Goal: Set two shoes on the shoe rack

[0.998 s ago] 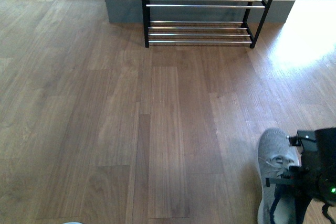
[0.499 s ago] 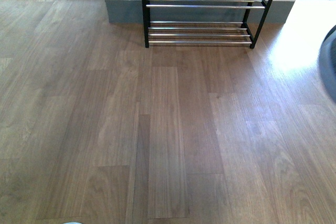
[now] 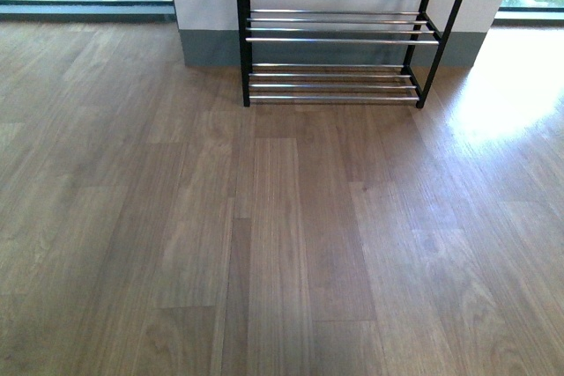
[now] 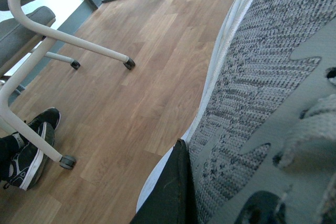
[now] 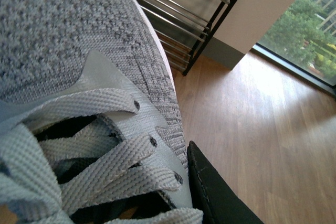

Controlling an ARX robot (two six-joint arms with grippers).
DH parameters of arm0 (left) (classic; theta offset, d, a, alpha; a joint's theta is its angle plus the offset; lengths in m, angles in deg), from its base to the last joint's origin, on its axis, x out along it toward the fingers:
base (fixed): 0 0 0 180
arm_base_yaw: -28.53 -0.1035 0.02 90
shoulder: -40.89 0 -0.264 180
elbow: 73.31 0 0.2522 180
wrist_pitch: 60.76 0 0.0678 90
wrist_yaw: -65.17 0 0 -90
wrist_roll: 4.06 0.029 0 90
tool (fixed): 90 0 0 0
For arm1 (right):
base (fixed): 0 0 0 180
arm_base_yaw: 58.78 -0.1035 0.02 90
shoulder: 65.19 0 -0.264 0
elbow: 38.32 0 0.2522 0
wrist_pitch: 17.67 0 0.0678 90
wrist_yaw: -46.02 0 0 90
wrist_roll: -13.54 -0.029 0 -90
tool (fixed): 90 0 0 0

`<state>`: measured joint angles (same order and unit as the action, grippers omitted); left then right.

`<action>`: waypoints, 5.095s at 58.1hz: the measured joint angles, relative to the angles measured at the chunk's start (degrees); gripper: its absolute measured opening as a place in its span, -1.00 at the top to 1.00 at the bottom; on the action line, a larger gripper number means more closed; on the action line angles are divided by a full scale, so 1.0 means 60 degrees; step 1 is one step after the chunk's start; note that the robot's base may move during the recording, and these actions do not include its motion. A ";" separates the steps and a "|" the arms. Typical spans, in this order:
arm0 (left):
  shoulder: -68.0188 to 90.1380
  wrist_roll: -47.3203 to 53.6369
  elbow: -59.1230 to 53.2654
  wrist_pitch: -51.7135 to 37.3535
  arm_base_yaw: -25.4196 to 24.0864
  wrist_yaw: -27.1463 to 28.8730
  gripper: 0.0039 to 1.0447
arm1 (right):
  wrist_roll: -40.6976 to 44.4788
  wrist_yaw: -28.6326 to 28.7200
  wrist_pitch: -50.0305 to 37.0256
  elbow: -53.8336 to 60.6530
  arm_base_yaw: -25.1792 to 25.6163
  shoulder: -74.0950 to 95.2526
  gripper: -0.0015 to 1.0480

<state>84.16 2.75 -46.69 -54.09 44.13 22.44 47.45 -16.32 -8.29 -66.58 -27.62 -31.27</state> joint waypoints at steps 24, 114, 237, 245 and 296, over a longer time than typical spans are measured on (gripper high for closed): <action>0.0000 0.0000 0.0000 0.0000 0.0000 0.0018 0.97 | 0.0007 0.0029 0.0000 0.0004 0.0000 -0.0004 0.97; 0.0004 0.0000 0.0000 0.0000 0.0015 -0.0051 0.97 | 0.0004 -0.0055 0.0007 0.0004 0.0018 0.0000 0.97; 0.0029 0.0000 0.0004 0.0000 -0.0015 0.0091 0.97 | 0.0000 0.0080 0.0018 0.0000 0.0004 0.0004 0.97; 0.0029 0.0000 0.0004 0.0000 0.0007 -0.0066 0.97 | 0.0004 0.0000 0.0018 0.0000 0.0007 0.0004 0.97; 0.0022 0.0000 0.0004 0.0000 0.0007 -0.0015 0.97 | -0.1483 0.2091 -0.0914 0.0124 0.0288 0.0375 0.97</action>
<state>84.29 2.75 -46.66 -54.09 44.17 22.35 38.56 -3.78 -13.77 -65.84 -25.89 -29.02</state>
